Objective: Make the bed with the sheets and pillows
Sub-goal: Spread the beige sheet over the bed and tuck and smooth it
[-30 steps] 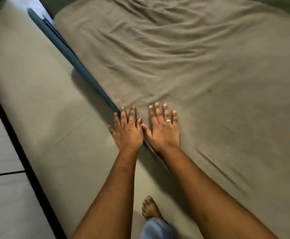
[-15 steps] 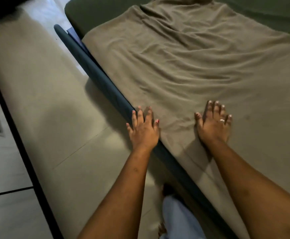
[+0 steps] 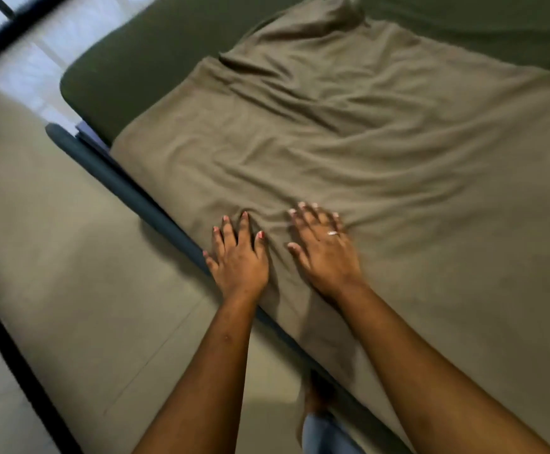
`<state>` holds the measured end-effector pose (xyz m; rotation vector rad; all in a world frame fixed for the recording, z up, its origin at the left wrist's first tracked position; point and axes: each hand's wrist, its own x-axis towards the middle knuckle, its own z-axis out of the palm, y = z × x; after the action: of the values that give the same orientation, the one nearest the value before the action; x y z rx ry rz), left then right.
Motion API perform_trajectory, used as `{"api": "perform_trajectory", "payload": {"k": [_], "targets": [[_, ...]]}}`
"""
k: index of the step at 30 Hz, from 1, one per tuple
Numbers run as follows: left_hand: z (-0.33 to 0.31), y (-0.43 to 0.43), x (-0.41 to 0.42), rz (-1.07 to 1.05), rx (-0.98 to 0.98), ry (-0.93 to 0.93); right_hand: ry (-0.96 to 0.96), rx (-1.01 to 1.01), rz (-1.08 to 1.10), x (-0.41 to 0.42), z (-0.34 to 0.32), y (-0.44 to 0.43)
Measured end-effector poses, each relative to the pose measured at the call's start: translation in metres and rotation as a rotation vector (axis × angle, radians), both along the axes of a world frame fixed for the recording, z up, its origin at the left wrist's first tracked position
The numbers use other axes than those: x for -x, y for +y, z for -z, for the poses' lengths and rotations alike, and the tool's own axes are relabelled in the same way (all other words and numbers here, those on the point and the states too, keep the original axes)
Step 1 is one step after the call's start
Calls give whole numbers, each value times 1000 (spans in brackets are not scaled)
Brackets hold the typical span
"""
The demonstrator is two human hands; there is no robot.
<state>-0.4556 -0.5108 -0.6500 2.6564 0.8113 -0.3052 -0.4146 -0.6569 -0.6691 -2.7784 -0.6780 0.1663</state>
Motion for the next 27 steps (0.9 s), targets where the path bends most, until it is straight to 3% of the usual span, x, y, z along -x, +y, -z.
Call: {"api": "perform_trajectory", "payload": {"k": [2,5,17,21,25,27], "targets": [[-2,20,-17,6,5,24,44,59,180,-20,3,-12],[-7,44,-40,-16,23,69,123,108,256,-27,2,9],[-26,177,-130,-213,72,136,195,152,45,-68,-4,123],[-19,243,-183,-311,83,46,229,128,-110,-121,-9,184],[-16,296,-219,-300,73,-19,210,100,-60,-193,-4,261],[-17,315,-232,-212,36,76,223,87,-11,-227,-1,301]]}}
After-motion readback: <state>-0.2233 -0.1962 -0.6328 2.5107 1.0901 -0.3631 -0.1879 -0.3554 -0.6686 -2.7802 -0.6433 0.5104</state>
